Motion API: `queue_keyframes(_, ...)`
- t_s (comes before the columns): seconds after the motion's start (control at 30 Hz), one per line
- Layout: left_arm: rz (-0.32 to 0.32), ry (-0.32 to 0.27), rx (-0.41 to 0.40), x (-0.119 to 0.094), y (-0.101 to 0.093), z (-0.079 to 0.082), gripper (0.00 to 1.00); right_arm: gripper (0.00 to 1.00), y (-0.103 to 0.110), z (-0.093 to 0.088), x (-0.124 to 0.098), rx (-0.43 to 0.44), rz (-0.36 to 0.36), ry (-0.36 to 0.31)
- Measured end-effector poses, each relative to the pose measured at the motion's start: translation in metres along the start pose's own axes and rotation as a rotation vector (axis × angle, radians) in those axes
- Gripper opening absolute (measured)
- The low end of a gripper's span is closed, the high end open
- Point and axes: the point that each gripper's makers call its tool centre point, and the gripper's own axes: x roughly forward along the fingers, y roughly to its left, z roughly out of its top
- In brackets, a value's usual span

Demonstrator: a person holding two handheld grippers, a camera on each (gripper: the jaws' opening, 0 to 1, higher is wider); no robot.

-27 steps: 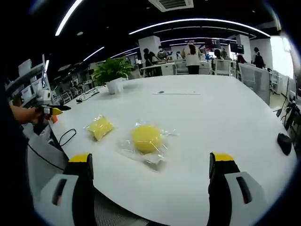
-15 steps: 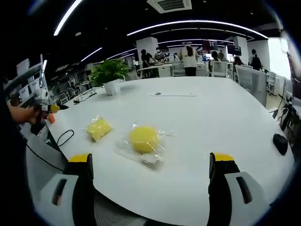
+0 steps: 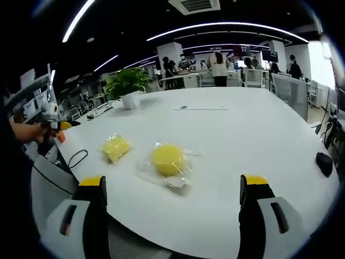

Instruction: Compare the silicone blocks by pressing each to a similar depth, holding the contact briefly, and releasing to observe deformation and rebound differences across the visible hardness samples.

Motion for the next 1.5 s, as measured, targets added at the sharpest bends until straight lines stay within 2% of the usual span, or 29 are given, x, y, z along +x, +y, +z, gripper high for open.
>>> queue_keyframes(0.03,0.006,0.013,0.000,0.001,0.000,-0.003,1.00,0.96,0.000,0.000,0.001,-0.002,0.000,0.000)
queue_keyframes(0.23,-0.013,-0.015,-0.028,0.001,-0.001,0.002,1.00,0.96,0.000,0.003,0.005,-0.009,0.000,-0.002)
queue_keyframes(0.3,-0.017,-0.017,-0.027,0.001,-0.001,0.003,1.00,0.96,0.001,-0.004,0.005,-0.053,0.000,0.040)
queue_keyframes(0.37,-0.016,-0.019,-0.030,0.001,0.000,0.003,1.00,0.96,0.006,-0.004,0.007,-0.082,0.008,0.031)
queue_keyframes(0.6,-0.013,-0.029,-0.055,0.001,0.000,0.001,1.00,0.96,0.008,-0.001,0.007,-0.050,0.016,-0.005)
queue_keyframes(0.7,-0.012,-0.022,-0.053,0.002,-0.002,-0.001,1.00,0.96,0.008,-0.006,0.008,-0.062,0.010,0.019)
queue_keyframes(0.77,-0.016,-0.023,-0.053,0.001,-0.004,-0.001,1.00,0.96,0.012,-0.005,0.008,-0.053,0.030,0.013)
queue_keyframes(0.97,-0.019,-0.021,-0.052,0.002,-0.007,0.001,1.00,0.96,0.011,-0.001,0.009,-0.039,0.031,0.001)
queue_keyframes(1.03,-0.018,-0.023,-0.053,0.002,-0.007,0.001,1.00,0.96,0.010,-0.003,0.009,-0.009,0.030,0.014)
queue_keyframes(1.2,-0.022,-0.028,-0.056,0.002,-0.011,0.000,1.00,0.96,0.011,-0.004,0.009,-0.027,0.034,0.016)
queue_keyframes(1.5,-0.025,-0.017,-0.061,0.003,-0.014,-0.004,1.00,0.96,0.011,-0.003,0.004,-0.003,0.043,0.000)
